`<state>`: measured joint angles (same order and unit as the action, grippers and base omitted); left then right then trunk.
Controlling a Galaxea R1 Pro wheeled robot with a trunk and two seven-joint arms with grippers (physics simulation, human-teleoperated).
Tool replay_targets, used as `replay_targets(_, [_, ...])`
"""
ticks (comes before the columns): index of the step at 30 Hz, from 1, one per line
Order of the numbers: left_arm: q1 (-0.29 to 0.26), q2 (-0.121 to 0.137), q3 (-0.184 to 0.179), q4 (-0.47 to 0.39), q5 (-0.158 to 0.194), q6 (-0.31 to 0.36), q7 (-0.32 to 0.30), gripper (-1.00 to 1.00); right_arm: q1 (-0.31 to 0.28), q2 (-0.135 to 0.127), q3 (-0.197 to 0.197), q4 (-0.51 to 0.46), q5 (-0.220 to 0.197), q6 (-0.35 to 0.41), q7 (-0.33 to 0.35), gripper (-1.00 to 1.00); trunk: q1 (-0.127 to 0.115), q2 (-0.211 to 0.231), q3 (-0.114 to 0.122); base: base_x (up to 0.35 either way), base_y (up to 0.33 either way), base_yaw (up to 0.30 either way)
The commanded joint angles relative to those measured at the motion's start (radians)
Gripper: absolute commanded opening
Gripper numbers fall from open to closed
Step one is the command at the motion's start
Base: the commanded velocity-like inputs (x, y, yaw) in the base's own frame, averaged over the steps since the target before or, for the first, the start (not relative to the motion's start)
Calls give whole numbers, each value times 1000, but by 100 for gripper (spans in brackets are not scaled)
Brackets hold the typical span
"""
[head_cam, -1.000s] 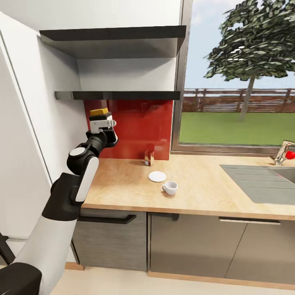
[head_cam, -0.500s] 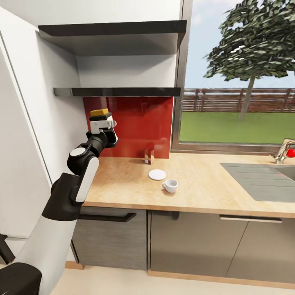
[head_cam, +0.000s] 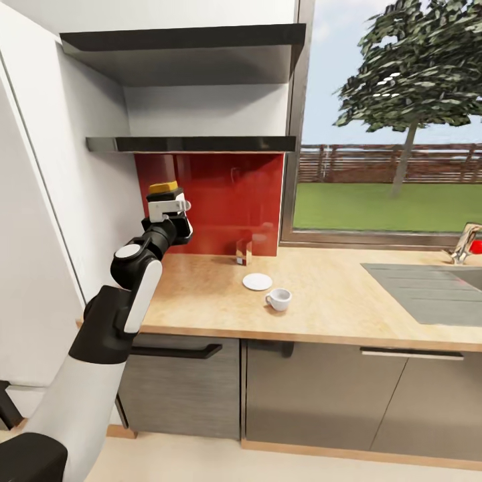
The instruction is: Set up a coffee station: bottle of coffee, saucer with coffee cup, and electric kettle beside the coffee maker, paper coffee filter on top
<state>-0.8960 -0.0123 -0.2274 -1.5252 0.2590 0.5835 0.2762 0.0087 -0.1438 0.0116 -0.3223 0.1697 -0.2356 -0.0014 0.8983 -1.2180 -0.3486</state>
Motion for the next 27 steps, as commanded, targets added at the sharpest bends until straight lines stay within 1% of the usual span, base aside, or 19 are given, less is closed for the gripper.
replay_targets(1, [1,0,-1,-1,8,4,8,-100,0,0,1,-2,5,-1,0,100,4,-8,-4,0,0,0])
replay_targets(27, [5,0,-1,-1,8,4,8,-100,0,0,2,-1,5,-1,0,100,104,-190,-86,0,0,0])
